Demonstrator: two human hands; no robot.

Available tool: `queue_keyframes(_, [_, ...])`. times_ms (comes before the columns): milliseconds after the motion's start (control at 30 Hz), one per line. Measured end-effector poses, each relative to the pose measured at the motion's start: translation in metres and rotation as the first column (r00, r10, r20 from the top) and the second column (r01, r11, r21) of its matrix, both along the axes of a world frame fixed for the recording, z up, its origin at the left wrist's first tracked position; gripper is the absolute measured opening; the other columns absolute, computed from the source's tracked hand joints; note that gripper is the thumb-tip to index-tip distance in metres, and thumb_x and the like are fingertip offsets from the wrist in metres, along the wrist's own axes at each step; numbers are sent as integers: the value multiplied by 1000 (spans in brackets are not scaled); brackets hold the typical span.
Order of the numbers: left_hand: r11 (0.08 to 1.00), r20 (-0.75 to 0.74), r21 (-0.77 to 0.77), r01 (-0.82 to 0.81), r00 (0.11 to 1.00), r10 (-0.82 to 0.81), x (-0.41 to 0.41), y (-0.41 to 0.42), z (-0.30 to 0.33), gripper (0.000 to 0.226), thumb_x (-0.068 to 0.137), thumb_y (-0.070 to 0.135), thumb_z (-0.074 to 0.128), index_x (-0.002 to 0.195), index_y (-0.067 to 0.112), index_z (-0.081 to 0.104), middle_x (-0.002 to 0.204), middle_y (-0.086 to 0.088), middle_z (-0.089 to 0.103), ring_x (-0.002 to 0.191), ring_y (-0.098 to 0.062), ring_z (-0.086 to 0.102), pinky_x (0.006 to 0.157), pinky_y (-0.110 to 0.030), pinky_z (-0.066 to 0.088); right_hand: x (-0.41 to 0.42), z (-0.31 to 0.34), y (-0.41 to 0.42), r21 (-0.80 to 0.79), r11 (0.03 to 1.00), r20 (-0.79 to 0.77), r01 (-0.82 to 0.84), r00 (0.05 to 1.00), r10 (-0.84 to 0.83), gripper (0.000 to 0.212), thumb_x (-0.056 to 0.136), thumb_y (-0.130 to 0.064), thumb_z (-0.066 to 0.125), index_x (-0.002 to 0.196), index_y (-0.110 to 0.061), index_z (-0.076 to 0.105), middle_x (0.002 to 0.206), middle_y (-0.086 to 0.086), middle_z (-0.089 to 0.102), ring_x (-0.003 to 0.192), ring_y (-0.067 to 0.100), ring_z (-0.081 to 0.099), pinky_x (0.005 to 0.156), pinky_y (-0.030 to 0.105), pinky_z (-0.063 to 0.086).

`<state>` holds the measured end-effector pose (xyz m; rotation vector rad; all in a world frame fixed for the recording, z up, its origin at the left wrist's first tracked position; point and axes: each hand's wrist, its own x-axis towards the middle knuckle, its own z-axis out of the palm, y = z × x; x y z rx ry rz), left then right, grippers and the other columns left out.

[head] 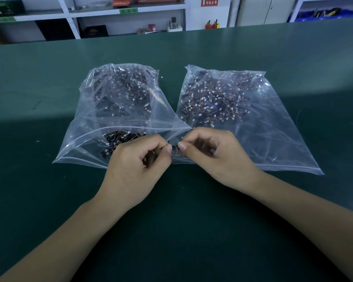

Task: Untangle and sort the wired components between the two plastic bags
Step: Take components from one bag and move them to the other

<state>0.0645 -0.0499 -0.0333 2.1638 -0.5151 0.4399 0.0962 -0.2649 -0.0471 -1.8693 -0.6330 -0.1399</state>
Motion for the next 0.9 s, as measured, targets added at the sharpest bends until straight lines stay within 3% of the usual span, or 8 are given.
queue_keyframes(300, [1000,24,13,9,1000,-9,1,1,-1,20,98,17,65,78,21,67,69,7,59,61,-18,53,60,-19,39,-1,1,-2,-2,1000,-5,-18,1000,18,12,102,-18,71,91,-17,76,77,-15,68,68,4,57,66,20,42])
queue_keyframes(433, [1000,34,9,20,999,-20,2,0,-4,19,99,17,65,80,20,67,71,6,59,62,-19,53,59,-23,40,0,2,-3,1,1000,-27,-19,999,19,14,102,-17,71,90,-13,76,80,-2,72,70,20,61,65,33,47])
queue_keyframes(600, [1000,55,18,18,998,-19,4,2,-6,18,99,18,66,82,22,70,73,8,63,64,-19,56,61,-18,40,1,3,-4,-34,999,42,-26,999,27,11,101,-16,72,92,-12,77,78,-9,69,68,5,58,66,18,41])
queue_keyframes(667, [1000,65,7,4,998,-5,5,3,-8,15,101,21,67,88,23,75,77,9,68,66,-19,59,62,-18,42,3,5,-6,-60,998,103,-13,994,19,8,100,-17,74,94,-13,76,79,-12,69,68,9,60,66,18,42])
queue_keyframes(767, [1000,106,-9,-22,994,23,6,4,-8,9,102,21,73,103,25,81,88,14,73,70,-20,63,64,-21,47,7,8,-14,-295,953,283,73,959,14,16,93,-26,79,107,-19,73,92,-16,67,77,8,61,71,23,48])
queue_keyframes(833, [999,123,-21,-41,992,43,7,5,-8,11,98,19,77,104,26,82,91,17,73,69,-20,63,63,-21,47,10,9,-18,-457,880,362,133,931,47,31,85,-27,77,115,-24,69,98,-20,59,84,-5,54,78,13,41])
queue_keyframes(900, [999,142,-20,-50,988,53,7,5,-8,10,95,17,80,100,24,82,88,17,72,67,-20,61,63,-18,45,12,11,-21,-513,848,347,129,935,67,39,80,-23,74,117,-26,66,99,-21,56,86,-10,50,81,9,36])
